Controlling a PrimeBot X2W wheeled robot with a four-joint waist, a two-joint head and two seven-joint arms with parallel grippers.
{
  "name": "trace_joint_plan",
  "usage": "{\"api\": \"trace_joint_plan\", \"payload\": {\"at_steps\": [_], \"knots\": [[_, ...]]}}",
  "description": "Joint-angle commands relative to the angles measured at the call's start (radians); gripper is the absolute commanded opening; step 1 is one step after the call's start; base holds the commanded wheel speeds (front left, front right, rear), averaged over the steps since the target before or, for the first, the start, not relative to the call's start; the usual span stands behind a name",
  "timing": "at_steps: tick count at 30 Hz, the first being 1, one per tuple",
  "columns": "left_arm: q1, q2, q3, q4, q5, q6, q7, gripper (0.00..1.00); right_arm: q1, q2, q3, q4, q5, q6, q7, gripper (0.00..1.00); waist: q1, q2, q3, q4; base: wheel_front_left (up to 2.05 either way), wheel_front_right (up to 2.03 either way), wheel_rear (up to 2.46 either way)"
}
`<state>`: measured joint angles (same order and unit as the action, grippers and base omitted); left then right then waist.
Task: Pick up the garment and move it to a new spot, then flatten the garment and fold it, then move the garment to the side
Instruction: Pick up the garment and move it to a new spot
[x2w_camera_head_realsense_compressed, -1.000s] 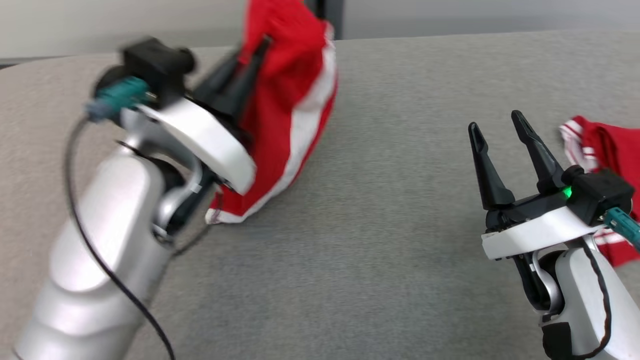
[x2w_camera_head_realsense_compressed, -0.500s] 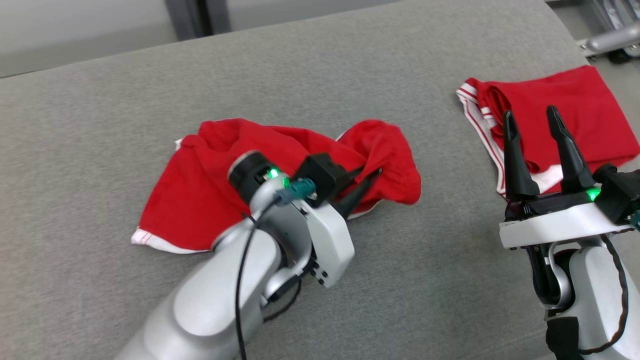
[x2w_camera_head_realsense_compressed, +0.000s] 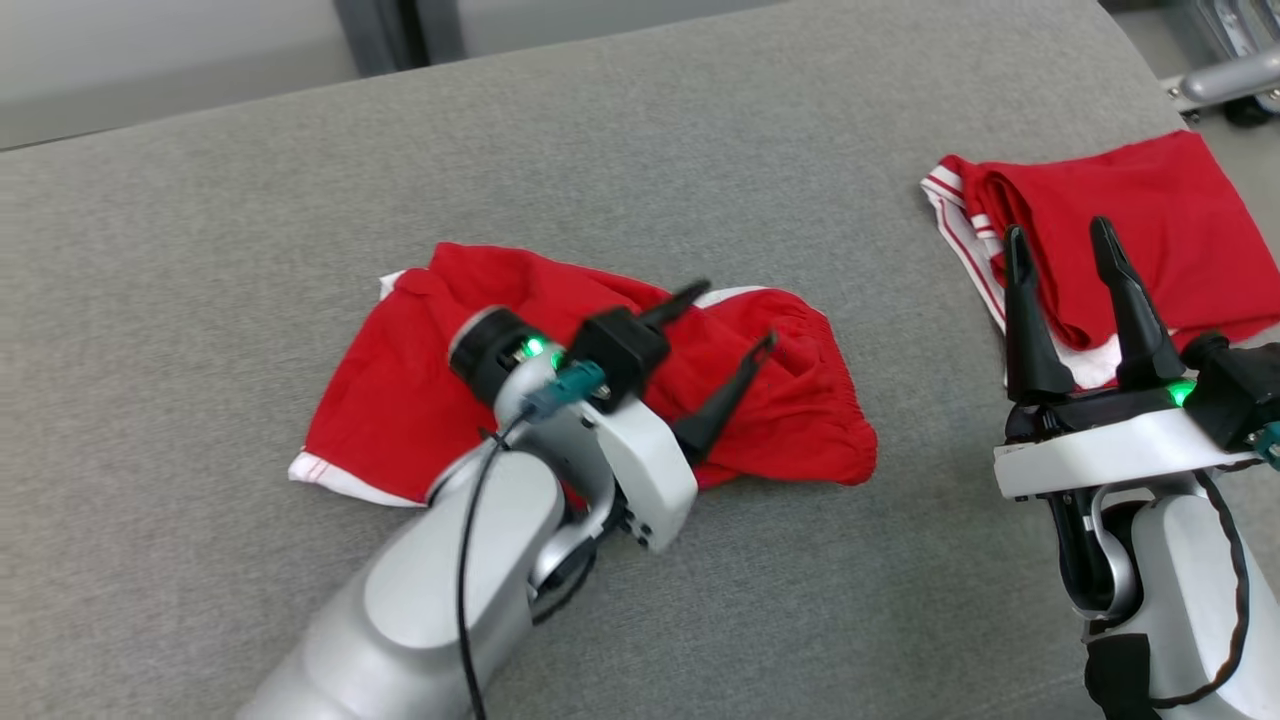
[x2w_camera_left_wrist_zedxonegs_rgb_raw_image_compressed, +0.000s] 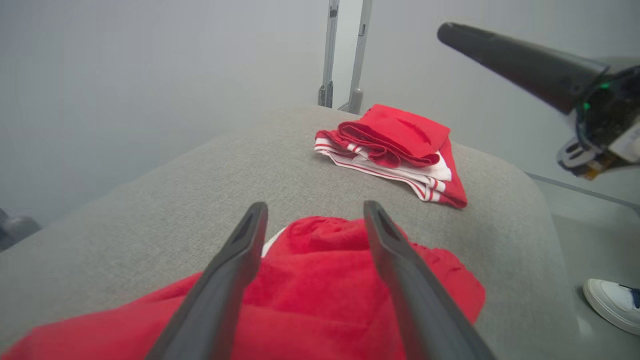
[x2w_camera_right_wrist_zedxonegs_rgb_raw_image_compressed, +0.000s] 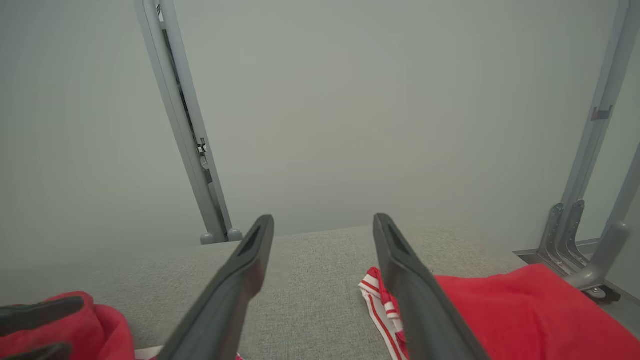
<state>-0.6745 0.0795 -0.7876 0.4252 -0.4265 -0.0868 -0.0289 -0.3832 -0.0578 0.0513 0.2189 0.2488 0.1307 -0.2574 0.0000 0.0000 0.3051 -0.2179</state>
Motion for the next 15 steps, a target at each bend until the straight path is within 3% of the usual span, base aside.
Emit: {"api": "trace_joint_plan", "payload": {"at_steps": [1, 8, 15], "knots": [[-0.018, 0.005, 0.014, -0.004, -0.008, 0.005, -0.016, 1.00, 0.000, -0.003, 0.001, 0.004, -0.002, 0.000, -0.010, 1.00, 0.0000, 0.0000, -0.015, 0.018, 0.00, 0.00, 0.00], [0.001, 0.064, 0.132, -0.044, -0.043, 0.059, -0.153, 1.00, 0.021, -0.029, 0.007, -0.003, -0.009, 0.000, -0.009, 1.00, 0.0000, 0.0000, -0.071, 0.090, 0.00, 0.00, 0.00], [0.128, 0.152, 0.257, -0.096, -0.077, 0.123, -0.226, 1.00, 0.059, -0.059, 0.035, -0.023, -0.015, 0.000, 0.007, 1.00, 0.0000, 0.0000, -0.130, 0.152, 0.00, 0.00, 0.00]]}}
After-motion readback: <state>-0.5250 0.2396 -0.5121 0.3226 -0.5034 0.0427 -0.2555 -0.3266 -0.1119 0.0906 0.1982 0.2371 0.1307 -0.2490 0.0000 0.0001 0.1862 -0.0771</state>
